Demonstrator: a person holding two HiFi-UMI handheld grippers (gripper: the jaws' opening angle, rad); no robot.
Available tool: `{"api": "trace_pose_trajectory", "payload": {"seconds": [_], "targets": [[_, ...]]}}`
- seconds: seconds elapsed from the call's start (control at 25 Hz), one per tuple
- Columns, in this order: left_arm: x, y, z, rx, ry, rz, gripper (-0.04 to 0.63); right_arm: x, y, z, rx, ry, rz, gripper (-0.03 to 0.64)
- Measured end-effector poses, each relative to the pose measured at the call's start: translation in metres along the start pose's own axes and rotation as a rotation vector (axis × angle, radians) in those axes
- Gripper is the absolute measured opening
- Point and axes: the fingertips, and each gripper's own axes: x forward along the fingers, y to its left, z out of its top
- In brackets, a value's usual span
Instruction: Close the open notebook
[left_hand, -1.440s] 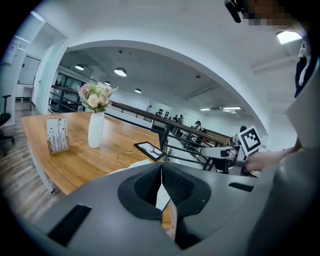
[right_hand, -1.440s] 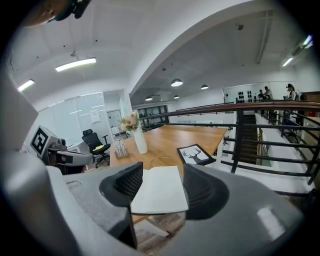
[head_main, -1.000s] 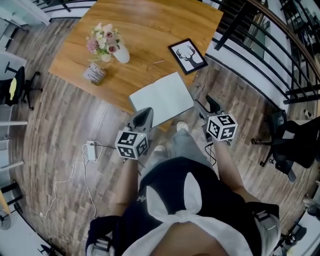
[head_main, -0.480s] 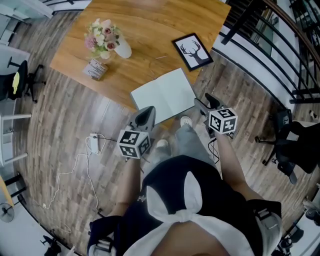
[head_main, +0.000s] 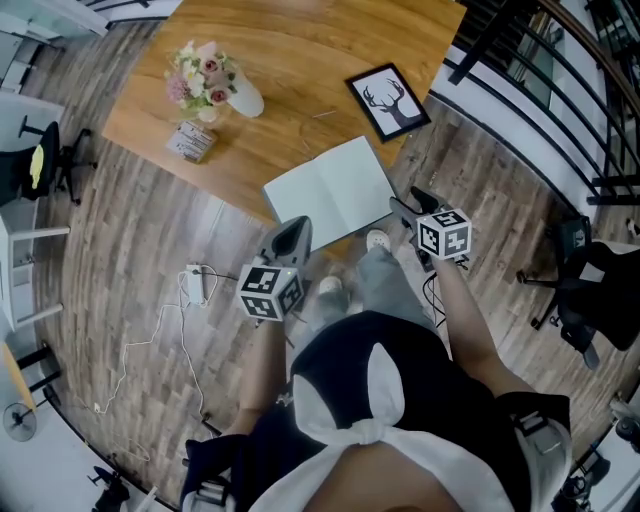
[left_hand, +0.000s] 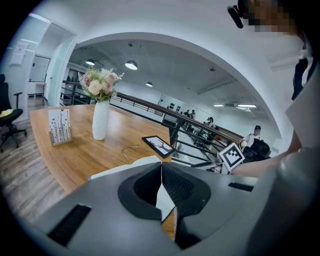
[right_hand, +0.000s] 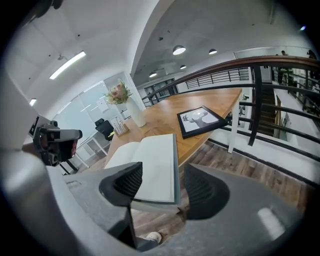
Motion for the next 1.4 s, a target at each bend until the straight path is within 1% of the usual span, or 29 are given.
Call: {"api": "trace_pose_trajectory", "payload": {"seconds": [0.24,0.52,0.68,0.88,1.0,1.28,1.4], "targets": [[0.005,0.002,0.000,-0.003,0.014,0.015,0.020,0.017,-0.008,-0.013,0.027,0.059,0.028,0.258],[0.008,0.008,0.001,-0.001,0.020,0.033,0.020,0.034,-0.015,-0.025,0.059,0.103,0.055,0.258],[0.009,0.008,-0.001,-0.024,0.029,0.037,0.020,0.041,-0.019,-0.032,0.074,0.121,0.065,0.258],[0.009,0.006,-0.005,-0.033,0.035,0.045,0.020,0.046,-0.023,-0.044,0.114,0.136,0.079,0.258],[0.008,0.007,-0.008,-0.038,0.042,0.054,0.020,0.048,-0.027,-0.050,0.152,0.134,0.090,0.258],[0.008,0.008,-0.014,-0.045,0.048,0.065,0.020,0.051,-0.027,-0.055,0.295,0.095,0.148,0.249],[0.009,0.006,-0.016,-0.041,0.053,0.061,0.020,0.051,-0.030,-0.059,0.328,0.090,0.150,0.249]]}}
